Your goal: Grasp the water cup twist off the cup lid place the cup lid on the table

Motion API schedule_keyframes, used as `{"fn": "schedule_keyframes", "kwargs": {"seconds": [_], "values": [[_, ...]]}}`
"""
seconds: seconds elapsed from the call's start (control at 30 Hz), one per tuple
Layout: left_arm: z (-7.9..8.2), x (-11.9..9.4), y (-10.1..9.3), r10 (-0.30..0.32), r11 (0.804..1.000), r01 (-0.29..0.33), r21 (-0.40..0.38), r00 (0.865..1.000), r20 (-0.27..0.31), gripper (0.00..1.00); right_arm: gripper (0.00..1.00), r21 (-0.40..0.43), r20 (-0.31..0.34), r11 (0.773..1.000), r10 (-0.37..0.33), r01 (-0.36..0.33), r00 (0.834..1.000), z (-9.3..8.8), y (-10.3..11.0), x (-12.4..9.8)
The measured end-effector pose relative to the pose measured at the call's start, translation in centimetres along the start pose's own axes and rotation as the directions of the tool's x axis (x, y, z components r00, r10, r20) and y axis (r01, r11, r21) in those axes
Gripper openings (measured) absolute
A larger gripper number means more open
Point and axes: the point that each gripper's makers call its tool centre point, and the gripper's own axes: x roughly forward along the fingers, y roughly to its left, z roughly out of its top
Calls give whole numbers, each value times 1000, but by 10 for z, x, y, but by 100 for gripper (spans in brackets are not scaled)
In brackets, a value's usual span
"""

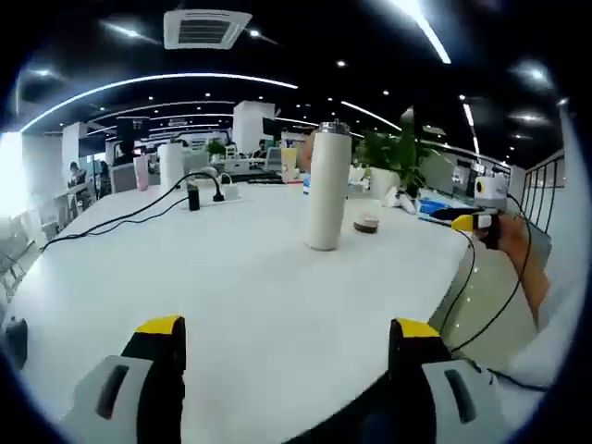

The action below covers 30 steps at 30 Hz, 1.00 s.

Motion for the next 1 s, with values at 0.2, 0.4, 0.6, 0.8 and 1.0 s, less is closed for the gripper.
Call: {"fn": "schedule_keyframes", "kwargs": {"seconds": [0.2,0.4,0.6,0.8,1.0], "values": [[-5,-47,-8,43,997,-44,64,999,23,90,90,46,-17,995,-84,85,996,-13,8,-51],[-7,-87,-17,57,995,-63,72,996,72,90,90,54,48,993,-104,102,993,-3,29,-102],[-12,-117,-25,65,994,-72,80,994,84,90,92,-6,34,985,-172,172,985,-10,42,-139],[-9,-120,-28,49,995,-58,86,993,104,90,92,-35,48,964,-263,265,964,-27,43,-164],[-10,-122,-31,57,996,-64,66,992,110,90,90,110,151,953,-297,283,943,-29,38,-181]]}}
